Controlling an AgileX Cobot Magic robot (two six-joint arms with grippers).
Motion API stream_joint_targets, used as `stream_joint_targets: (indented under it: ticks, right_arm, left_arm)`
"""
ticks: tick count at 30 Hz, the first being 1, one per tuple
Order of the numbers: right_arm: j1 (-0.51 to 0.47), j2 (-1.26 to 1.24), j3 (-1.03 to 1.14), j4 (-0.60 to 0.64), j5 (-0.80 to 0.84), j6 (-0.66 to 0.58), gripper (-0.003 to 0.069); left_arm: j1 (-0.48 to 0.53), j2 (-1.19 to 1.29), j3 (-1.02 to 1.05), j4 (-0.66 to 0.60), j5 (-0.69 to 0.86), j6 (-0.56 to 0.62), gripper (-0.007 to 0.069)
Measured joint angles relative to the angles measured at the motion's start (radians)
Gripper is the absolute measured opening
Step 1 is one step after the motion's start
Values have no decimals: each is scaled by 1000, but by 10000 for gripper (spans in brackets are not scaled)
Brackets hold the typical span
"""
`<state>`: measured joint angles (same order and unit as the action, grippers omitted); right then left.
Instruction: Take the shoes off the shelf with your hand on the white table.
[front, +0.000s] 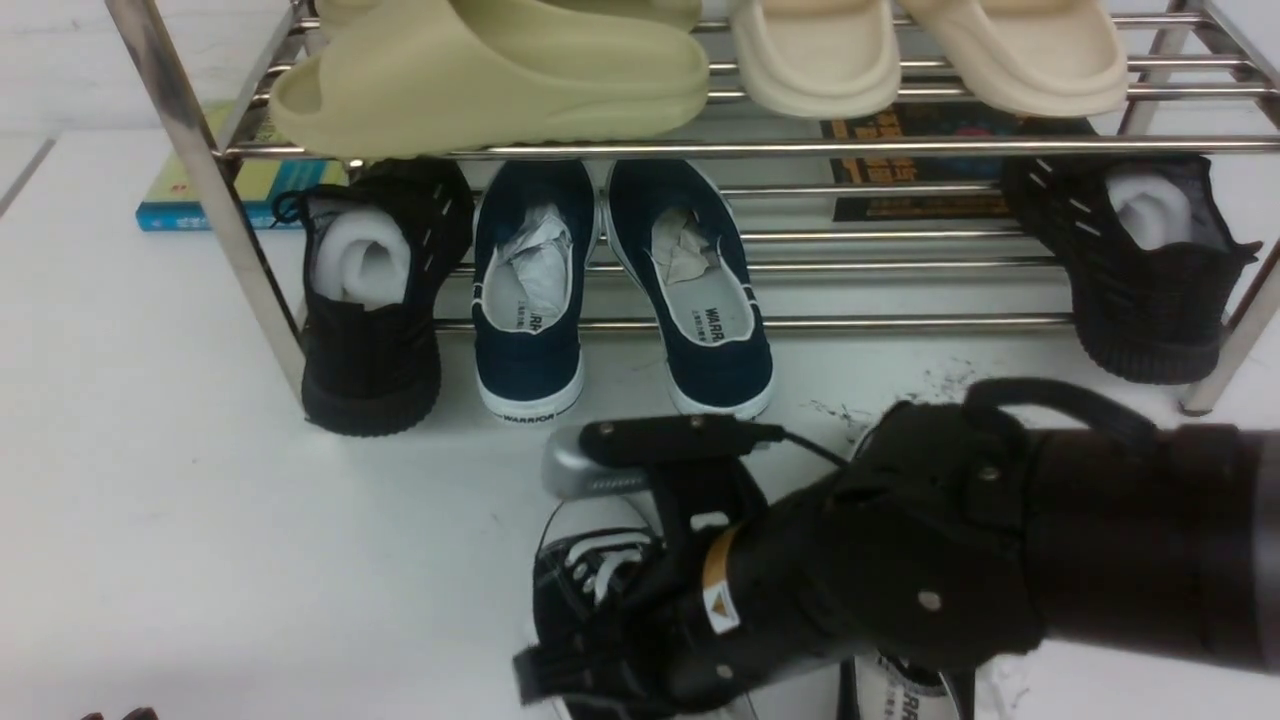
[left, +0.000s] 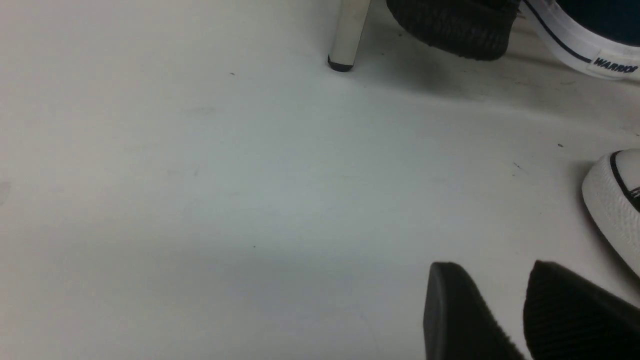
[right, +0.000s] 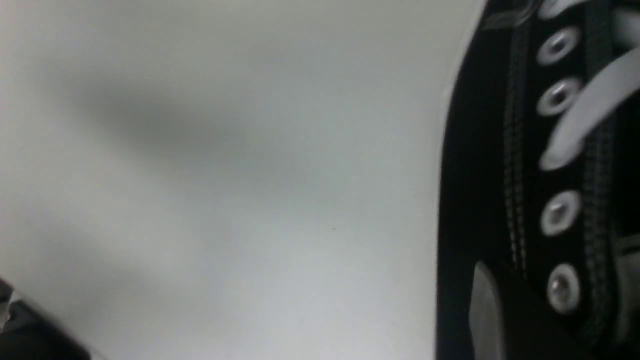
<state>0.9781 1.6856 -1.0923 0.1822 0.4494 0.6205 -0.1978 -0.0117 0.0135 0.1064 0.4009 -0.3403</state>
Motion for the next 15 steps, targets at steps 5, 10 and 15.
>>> stream_joint_targets:
  ticks: [5, 10, 15]
  right_arm:
    - [-46, 1, 16, -107, 0, 151, 62]
    - [-74, -7, 17, -173, 59, 254, 83]
    - [-85, -14, 17, -245, 73, 341, 140]
  left_arm:
    - [0, 0, 0, 0, 0, 0, 242]
    - [0, 0, 0, 0, 0, 0, 242]
    - [0, 0, 0, 0, 0, 0, 242]
